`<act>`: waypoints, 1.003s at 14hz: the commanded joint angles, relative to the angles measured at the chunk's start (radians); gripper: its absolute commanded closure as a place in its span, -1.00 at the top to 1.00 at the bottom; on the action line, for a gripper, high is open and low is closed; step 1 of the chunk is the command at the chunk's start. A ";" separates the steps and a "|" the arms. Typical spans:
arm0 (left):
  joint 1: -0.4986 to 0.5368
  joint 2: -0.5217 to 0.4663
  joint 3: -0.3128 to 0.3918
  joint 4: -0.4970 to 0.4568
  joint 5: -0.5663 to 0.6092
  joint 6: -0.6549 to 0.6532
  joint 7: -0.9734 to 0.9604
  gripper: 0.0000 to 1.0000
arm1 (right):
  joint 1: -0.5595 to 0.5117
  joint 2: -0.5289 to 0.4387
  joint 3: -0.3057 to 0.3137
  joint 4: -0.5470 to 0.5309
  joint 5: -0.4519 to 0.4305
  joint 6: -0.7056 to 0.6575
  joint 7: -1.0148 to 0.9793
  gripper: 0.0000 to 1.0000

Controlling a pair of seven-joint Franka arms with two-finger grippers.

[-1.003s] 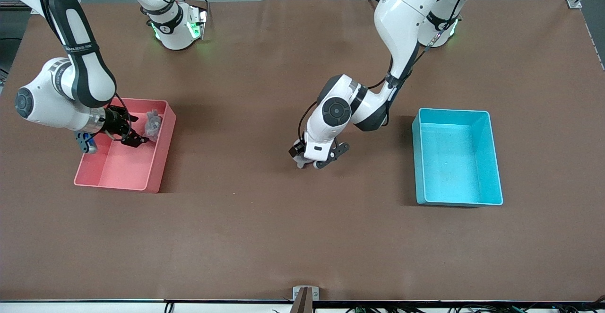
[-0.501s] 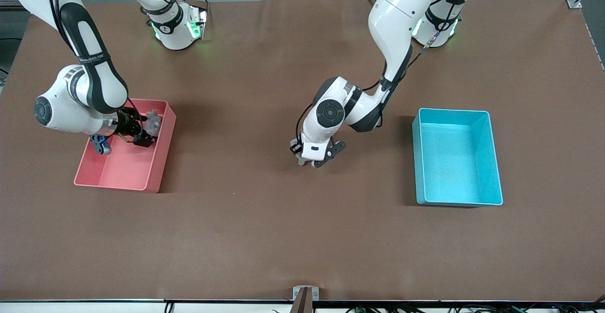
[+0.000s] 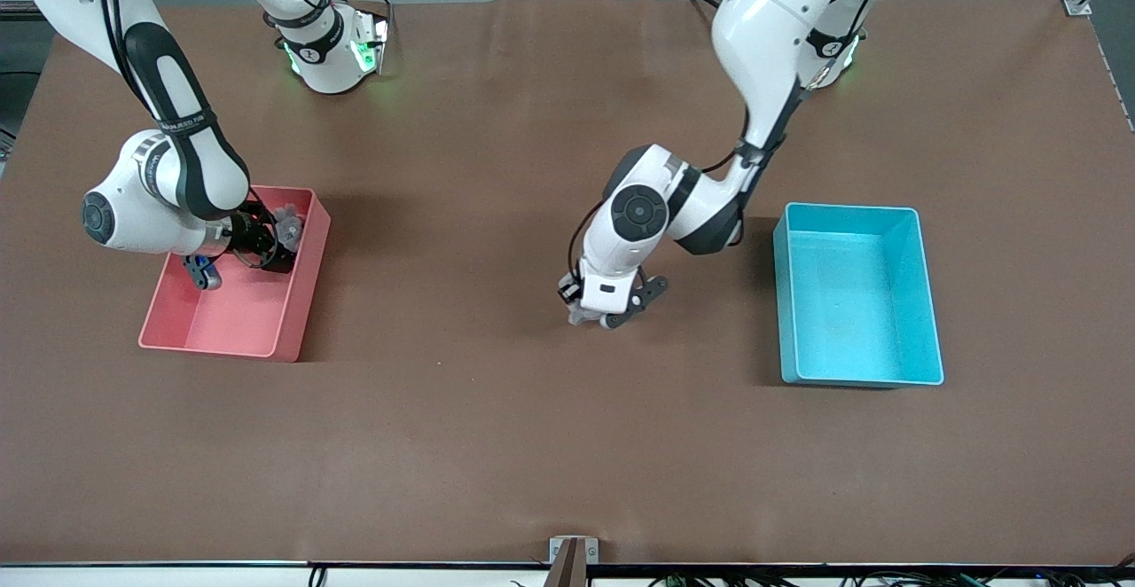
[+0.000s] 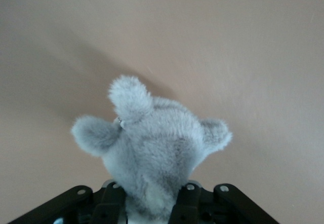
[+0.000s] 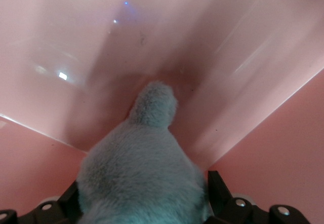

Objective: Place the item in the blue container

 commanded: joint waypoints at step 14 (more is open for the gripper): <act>0.591 -0.495 -0.007 -0.524 0.224 -0.074 0.870 -0.84 | -0.004 -0.007 -0.002 0.033 0.029 -0.088 -0.130 -0.77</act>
